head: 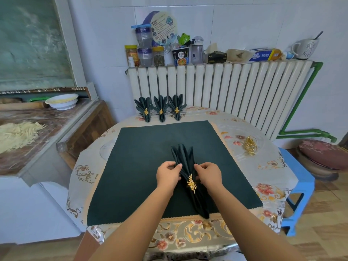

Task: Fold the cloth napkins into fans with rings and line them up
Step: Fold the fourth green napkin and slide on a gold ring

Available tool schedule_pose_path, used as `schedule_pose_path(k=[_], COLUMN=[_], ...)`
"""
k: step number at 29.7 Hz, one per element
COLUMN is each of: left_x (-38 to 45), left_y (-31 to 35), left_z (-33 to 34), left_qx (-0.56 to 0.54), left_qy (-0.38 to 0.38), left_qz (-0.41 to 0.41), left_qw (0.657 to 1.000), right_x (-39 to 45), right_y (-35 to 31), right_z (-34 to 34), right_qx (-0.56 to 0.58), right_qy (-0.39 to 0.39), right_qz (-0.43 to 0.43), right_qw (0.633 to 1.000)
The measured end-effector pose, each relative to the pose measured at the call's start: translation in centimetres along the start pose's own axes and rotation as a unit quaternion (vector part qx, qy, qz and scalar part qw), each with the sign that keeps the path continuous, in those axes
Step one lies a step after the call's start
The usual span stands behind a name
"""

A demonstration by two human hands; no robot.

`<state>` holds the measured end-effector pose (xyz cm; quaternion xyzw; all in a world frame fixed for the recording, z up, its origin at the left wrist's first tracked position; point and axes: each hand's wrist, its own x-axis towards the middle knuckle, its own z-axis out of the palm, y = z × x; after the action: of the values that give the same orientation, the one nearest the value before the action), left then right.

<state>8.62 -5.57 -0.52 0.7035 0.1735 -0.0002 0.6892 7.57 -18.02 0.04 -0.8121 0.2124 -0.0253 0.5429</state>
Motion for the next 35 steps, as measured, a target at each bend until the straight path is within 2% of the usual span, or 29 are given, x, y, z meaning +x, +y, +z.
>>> schedule_pose_path(k=[6, 12, 17, 24, 27, 30, 33, 35], left_x=[0.1, -0.2, -0.2, -0.4, -1.0, -1.7, -2.0, -1.9], left_y=[-0.9, -0.8, -0.9, -0.7, -0.3, -0.1, -0.5, -0.7], left_z=[-0.7, -1.0, -1.4, -2.5, -2.4, -2.3, -2.3, -2.3], left_qx=[-0.060, -0.056, -0.062, -0.039, -0.040, -0.033, -0.008, 0.010], left_qy=[0.051, 0.042, 0.053, 0.045, 0.022, -0.008, -0.041, -0.056], left_qz=[-0.015, -0.008, -0.063, -0.084, -0.083, -0.099, -0.117, -0.120], left_qw=[0.997, 0.997, 0.995, 0.995, 0.995, 0.994, 0.992, 0.991], right_x=[-0.3, -0.3, -0.3, -0.6, -1.1, -2.2, -4.0, -4.9], right_y=[1.2, 1.2, 1.1, 1.5, 1.2, 1.2, 1.3, 1.6], right_z=[-0.4, -0.4, -0.5, -0.8, -0.7, -0.6, -0.1, 0.5], right_qx=[0.091, 0.087, 0.121, 0.157, 0.128, 0.047, -0.084, -0.199], right_qy=[0.009, 0.004, -0.003, -0.009, 0.008, 0.027, -0.002, -0.004], right_qz=[0.060, 0.055, 0.080, 0.104, 0.068, 0.024, -0.012, -0.047], right_qw=[0.994, 0.995, 0.989, 0.982, 0.989, 0.998, 0.996, 0.979])
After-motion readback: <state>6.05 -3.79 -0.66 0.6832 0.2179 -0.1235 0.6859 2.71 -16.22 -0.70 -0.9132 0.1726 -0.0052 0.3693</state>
